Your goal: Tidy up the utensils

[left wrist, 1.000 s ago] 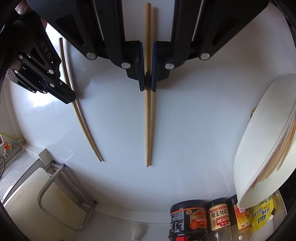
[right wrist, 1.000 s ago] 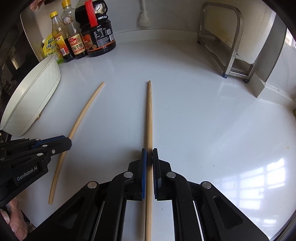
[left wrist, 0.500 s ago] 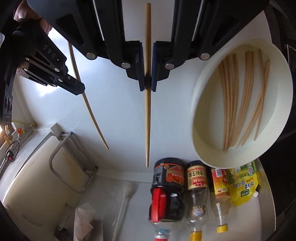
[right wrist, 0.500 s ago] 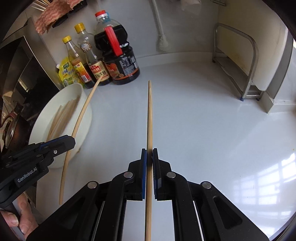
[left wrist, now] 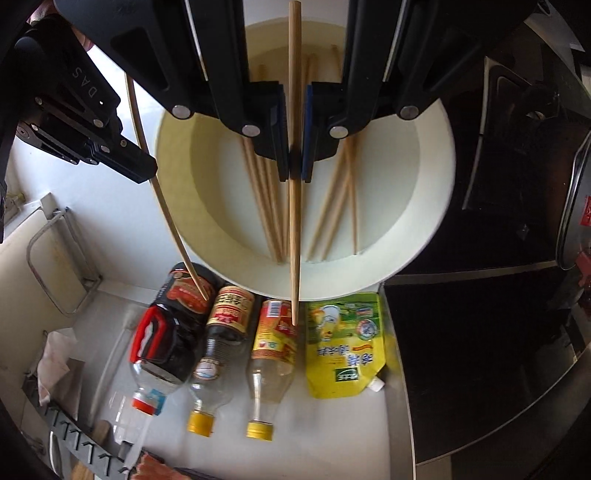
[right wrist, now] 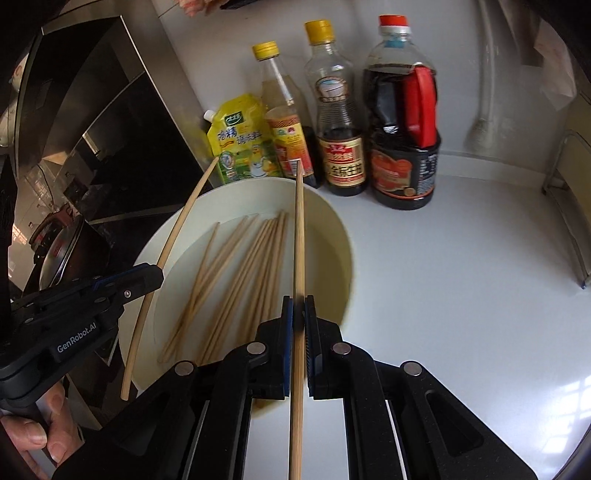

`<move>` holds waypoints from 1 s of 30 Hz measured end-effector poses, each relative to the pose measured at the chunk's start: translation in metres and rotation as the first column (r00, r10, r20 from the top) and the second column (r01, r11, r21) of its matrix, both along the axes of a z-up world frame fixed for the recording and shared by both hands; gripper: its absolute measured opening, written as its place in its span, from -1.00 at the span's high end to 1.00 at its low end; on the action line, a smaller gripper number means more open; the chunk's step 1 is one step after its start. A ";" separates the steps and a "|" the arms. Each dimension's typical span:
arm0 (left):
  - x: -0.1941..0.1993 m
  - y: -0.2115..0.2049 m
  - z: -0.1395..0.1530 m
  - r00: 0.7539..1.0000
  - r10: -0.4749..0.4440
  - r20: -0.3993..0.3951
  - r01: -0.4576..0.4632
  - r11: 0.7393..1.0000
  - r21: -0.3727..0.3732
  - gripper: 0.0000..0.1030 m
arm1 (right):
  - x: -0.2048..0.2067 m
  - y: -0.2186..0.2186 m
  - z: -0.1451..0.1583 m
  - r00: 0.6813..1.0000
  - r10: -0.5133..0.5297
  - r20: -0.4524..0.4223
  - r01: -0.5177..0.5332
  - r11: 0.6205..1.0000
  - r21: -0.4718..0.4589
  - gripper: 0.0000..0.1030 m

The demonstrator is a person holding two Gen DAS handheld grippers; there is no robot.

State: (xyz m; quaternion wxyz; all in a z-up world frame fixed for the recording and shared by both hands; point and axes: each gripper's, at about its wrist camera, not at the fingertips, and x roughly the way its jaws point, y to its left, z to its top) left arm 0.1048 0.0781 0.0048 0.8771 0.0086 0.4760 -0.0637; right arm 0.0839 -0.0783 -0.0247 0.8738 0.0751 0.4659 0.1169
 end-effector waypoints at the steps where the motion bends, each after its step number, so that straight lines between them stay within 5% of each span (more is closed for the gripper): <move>1: 0.004 0.007 -0.002 1.000 0.010 -0.004 -0.009 1.000 0.008 0.85 | 0.003 0.009 -0.002 1.000 0.006 -0.006 -0.006 1.000 -0.009 0.88; 10: 0.027 0.039 -0.026 0.998 0.030 -0.057 -0.030 1.000 0.009 0.84 | 0.026 0.047 -0.025 0.997 0.018 -0.078 -0.023 0.997 -0.068 0.88; 12: 0.030 0.040 -0.029 0.997 0.024 -0.068 -0.023 1.000 0.006 0.69 | 0.029 0.049 -0.029 0.995 0.016 -0.095 -0.024 0.997 -0.079 0.88; 15: 0.033 0.042 -0.030 0.997 0.027 -0.070 -0.027 1.000 0.001 0.05 | 0.031 0.047 -0.030 0.995 0.002 -0.105 -0.011 0.997 -0.079 0.70; 20: 0.031 0.045 -0.029 0.997 0.030 -0.071 -0.030 0.999 -0.010 -0.04 | 0.026 0.044 -0.024 0.997 -0.015 -0.078 0.006 0.995 -0.103 0.64; 23: 0.027 0.048 -0.026 0.997 0.047 -0.058 -0.047 0.999 0.008 -0.32 | 0.021 0.042 -0.020 0.997 -0.031 -0.065 0.024 0.993 -0.114 0.49; 30: 0.018 0.056 -0.021 0.997 0.055 -0.048 -0.054 0.998 0.023 -0.40 | 0.010 0.041 -0.012 0.998 -0.041 -0.046 0.034 0.991 -0.127 0.39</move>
